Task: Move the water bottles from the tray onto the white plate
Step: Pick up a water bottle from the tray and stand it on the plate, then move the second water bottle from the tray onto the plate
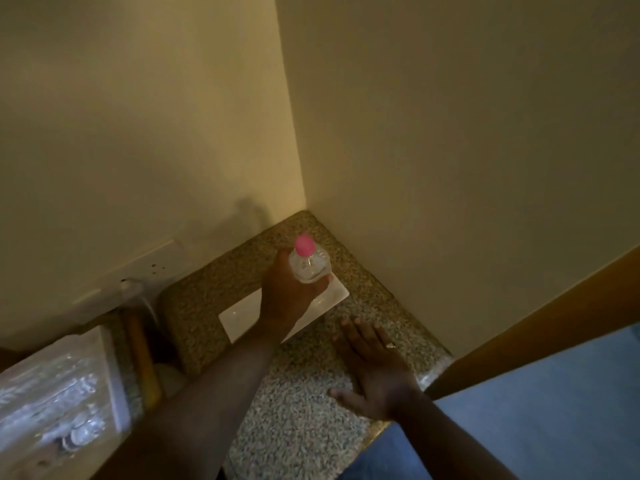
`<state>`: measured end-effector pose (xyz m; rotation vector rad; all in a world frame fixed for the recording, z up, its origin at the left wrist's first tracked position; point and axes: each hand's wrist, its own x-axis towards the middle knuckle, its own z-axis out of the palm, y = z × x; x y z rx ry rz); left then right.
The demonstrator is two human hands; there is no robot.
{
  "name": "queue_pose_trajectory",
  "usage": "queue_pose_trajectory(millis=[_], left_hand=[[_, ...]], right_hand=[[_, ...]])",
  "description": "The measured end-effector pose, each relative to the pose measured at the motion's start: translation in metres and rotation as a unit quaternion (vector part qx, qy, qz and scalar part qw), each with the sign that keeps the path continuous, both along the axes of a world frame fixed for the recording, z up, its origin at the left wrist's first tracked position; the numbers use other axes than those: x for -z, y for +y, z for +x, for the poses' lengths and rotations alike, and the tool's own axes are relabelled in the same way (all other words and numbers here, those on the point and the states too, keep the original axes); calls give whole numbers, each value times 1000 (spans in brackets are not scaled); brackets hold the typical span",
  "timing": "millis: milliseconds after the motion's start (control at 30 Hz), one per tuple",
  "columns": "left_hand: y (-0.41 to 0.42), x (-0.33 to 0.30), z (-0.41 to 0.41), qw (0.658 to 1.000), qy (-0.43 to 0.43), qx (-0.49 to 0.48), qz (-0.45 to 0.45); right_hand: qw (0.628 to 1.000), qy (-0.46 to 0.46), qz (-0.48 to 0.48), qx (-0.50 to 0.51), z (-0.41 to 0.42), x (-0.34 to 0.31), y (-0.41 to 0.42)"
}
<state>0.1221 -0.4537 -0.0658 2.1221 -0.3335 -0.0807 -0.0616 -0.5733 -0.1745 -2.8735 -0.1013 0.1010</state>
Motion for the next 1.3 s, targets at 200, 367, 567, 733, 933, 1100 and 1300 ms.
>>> queue_pose_trajectory(millis=[200, 367, 567, 733, 933, 1100, 1300], left_hand=[[-8, 6, 3, 1000, -4, -4, -5], [-5, -1, 3, 999, 32, 9, -15], [18, -11, -4, 998, 44, 41, -2], [74, -11, -14, 997, 50, -6, 53], [223, -15, -58, 972, -70, 26, 223], [352, -12, -105, 936, -114, -39, 331], [439, -9, -124, 913, -36, -99, 395]], right_hand=[[1000, 19, -9, 2, 1, 3, -1], [1000, 16, -17, 1, 0, 0, -1], [999, 27, -26, -2, 0, -4, 0], [999, 40, -30, -19, 1, -10, 12], [990, 36, -17, -135, 5, -6, 93], [988, 8, 12, -152, 9, -11, 141], [989, -6, -13, -145, 8, -8, 149]])
